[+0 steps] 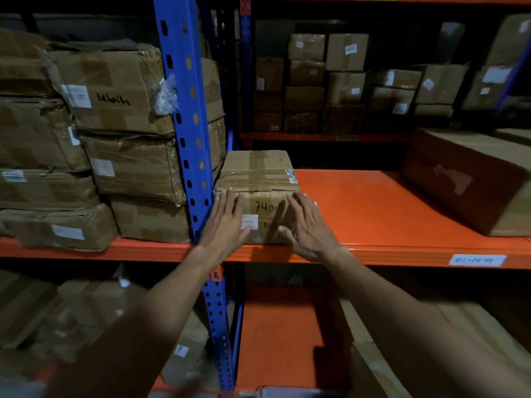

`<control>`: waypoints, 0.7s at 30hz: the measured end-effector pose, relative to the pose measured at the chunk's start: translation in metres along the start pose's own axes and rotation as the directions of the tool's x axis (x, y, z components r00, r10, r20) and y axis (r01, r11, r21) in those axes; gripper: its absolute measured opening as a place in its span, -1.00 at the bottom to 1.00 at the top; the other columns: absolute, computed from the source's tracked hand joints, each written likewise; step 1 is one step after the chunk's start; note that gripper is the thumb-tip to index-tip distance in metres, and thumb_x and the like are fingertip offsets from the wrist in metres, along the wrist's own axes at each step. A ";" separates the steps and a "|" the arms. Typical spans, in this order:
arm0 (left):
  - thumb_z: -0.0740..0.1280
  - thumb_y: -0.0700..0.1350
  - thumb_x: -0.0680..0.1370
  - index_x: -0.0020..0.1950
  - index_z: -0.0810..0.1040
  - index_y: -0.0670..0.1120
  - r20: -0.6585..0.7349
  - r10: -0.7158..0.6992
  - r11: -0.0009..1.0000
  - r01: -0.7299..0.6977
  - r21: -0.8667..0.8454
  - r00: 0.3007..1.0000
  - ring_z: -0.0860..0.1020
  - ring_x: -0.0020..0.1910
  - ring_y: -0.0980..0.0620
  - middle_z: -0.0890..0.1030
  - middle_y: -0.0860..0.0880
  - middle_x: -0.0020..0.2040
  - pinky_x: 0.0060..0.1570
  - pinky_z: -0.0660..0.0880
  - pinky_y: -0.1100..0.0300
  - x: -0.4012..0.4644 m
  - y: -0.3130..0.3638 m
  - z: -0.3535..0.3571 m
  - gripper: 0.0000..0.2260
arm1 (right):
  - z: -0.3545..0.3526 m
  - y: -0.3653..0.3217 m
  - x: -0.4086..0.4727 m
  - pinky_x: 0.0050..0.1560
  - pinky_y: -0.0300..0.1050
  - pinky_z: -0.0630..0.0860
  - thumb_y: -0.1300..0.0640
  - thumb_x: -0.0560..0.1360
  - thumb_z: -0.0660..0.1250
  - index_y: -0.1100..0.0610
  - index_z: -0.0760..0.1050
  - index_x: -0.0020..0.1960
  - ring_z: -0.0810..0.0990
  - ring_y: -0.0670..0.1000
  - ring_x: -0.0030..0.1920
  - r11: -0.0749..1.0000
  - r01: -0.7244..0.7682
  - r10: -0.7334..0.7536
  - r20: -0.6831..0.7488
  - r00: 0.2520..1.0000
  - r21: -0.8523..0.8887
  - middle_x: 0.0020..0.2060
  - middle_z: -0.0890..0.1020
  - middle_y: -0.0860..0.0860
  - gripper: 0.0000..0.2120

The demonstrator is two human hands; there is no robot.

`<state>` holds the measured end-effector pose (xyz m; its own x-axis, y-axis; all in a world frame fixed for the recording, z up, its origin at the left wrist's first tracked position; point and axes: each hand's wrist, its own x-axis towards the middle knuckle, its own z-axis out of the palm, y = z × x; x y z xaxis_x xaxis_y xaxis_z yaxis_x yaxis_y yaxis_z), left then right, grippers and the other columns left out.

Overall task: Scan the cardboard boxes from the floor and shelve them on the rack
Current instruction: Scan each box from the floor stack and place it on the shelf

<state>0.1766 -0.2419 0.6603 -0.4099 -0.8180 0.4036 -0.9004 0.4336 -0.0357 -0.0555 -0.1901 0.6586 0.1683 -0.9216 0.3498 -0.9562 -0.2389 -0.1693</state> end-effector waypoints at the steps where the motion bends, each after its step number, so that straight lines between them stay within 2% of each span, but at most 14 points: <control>1: 0.20 0.20 0.63 0.62 0.02 -0.22 -0.028 0.015 0.997 -0.017 -0.078 1.000 -0.02 0.62 -0.18 0.01 -0.25 0.63 0.58 -0.13 0.02 -0.018 0.008 0.009 -0.25 | 0.003 0.004 -0.019 0.66 0.11 -0.20 -0.19 0.71 0.12 0.19 -0.08 0.70 -0.12 0.15 0.69 1.000 -0.003 0.003 -0.003 1.000 0.015 0.69 -0.03 0.18 -0.25; 4: 0.30 0.24 0.56 0.57 0.24 -0.20 0.065 -0.077 0.945 0.093 -0.313 0.995 0.18 0.58 -0.12 0.25 -0.18 0.58 0.55 0.07 0.07 -0.060 0.038 0.032 -0.27 | 0.011 0.016 -0.077 0.65 -0.01 -0.15 -0.20 0.69 0.19 0.25 0.04 0.67 0.06 0.14 0.67 0.998 -0.048 0.046 0.042 0.998 0.049 0.65 0.14 0.20 -0.23; 7: 0.36 0.26 0.51 0.50 0.36 -0.19 0.187 -0.134 0.877 0.204 -0.435 0.973 0.35 0.48 -0.12 0.40 -0.16 0.49 0.44 0.30 0.06 -0.098 0.068 0.054 -0.27 | 0.021 0.031 -0.133 0.61 -0.04 -0.01 -0.25 0.67 0.20 0.24 0.08 0.66 0.14 0.14 0.63 0.982 -0.163 0.152 0.119 0.981 0.093 0.62 0.20 0.18 -0.22; 11: 0.37 0.29 0.48 0.50 0.36 -0.15 0.356 -0.078 0.871 0.237 -0.431 0.931 0.39 0.47 -0.10 0.40 -0.13 0.50 0.42 0.35 0.05 -0.153 0.111 0.081 -0.26 | 0.034 0.053 -0.214 0.61 -0.05 0.01 -0.28 0.66 0.18 0.22 0.07 0.67 0.10 0.12 0.64 0.948 -0.293 0.254 0.256 0.933 0.128 0.64 0.16 0.17 -0.20; 16: 0.41 0.25 0.45 0.46 0.39 -0.15 0.512 -0.042 0.872 0.282 -0.401 0.858 0.49 0.35 -0.11 0.49 -0.13 0.41 0.28 0.43 0.10 -0.236 0.174 0.113 -0.28 | 0.067 0.064 -0.315 0.55 -0.11 0.08 -0.23 0.64 0.28 0.23 0.17 0.63 0.26 0.15 0.57 0.891 -0.412 0.348 0.296 0.890 0.190 0.56 0.31 0.19 -0.23; 21: 0.42 0.20 0.47 0.38 0.45 -0.18 0.622 0.041 0.866 0.283 -0.413 0.782 0.53 0.27 -0.17 0.54 -0.15 0.31 0.18 0.45 0.08 -0.326 0.227 0.165 -0.37 | 0.135 0.065 -0.424 0.50 -0.05 0.18 -0.22 0.64 0.25 0.26 0.25 0.57 0.33 0.22 0.48 0.845 -0.495 0.372 0.444 0.815 0.201 0.44 0.38 0.20 -0.29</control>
<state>0.0814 0.0606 0.3699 -0.4484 -0.8568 -0.2548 -0.8352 0.3001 0.4609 -0.1566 0.1435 0.3746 -0.1119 -0.9760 -0.1870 -0.8434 0.1928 -0.5014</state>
